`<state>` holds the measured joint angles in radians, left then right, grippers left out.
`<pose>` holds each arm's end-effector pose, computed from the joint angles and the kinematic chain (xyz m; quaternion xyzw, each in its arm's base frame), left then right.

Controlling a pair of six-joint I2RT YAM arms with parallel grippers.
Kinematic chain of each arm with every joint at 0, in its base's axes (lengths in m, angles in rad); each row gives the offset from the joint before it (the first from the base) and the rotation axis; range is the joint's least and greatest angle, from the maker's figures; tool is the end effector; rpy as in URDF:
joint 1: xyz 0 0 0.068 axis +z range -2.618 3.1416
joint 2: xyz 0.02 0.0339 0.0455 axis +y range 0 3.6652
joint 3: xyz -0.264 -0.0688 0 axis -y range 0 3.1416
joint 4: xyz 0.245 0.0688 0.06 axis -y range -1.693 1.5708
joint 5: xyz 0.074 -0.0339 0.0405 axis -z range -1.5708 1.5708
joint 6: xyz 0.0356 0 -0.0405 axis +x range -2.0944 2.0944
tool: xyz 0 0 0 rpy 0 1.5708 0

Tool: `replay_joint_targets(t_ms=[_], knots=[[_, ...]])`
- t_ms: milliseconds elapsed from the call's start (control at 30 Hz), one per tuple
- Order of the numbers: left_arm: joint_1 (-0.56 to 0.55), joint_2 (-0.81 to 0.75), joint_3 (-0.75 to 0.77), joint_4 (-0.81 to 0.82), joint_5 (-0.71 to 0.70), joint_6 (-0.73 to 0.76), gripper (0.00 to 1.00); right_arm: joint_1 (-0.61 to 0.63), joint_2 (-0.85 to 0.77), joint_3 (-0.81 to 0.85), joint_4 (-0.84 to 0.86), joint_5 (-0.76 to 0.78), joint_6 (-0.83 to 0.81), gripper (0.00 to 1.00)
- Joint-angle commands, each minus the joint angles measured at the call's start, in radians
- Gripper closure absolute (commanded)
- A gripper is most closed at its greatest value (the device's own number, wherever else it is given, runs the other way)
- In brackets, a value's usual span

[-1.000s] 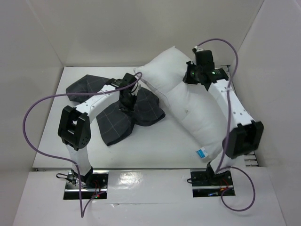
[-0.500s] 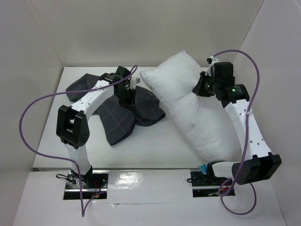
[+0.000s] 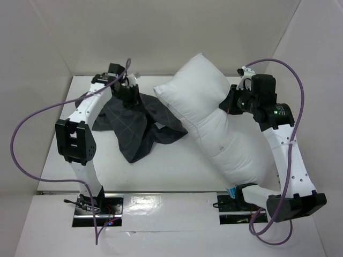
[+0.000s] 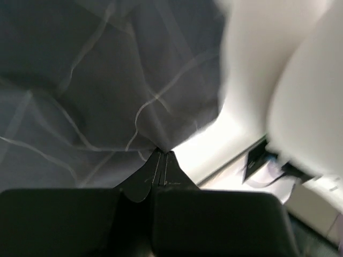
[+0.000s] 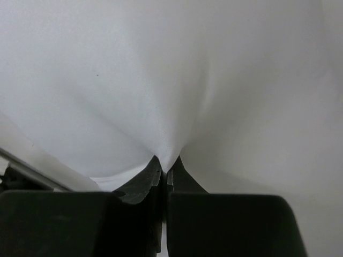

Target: Put the pillow into the pillowcase

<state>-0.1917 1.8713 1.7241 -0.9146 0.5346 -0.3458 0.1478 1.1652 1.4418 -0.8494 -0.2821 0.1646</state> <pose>0.3895 -0.0941 0.2977 -0.0055 0.9358 -0.3109 0.1662 0.2221 0.0431 0.4221 -0.0600 0.8699 0.1956 0.4488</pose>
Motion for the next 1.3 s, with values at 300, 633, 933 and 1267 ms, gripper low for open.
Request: replay_joint_targets(t_ms=[300, 633, 933, 1267], knots=[[0.106, 0.146, 0.337, 0.059, 0.142, -0.15, 1.0, 0.033, -0.142, -0.115, -0.056, -0.451, -0.125, 1.0], [0.161, 0.173, 0.338, 0.059, 0.142, -0.159, 1.0, 0.281, -0.138, -0.307, -0.056, -0.276, 0.022, 1.0], [0.179, 0.155, 0.318, 0.068, 0.097, -0.159, 1.0, 0.381, 0.026, -0.054, -0.016, 0.026, 0.088, 0.14], [0.198, 0.114, 0.285, 0.057, 0.065, -0.131, 1.0, 0.774, 0.447, 0.261, -0.049, 0.256, 0.056, 0.05]])
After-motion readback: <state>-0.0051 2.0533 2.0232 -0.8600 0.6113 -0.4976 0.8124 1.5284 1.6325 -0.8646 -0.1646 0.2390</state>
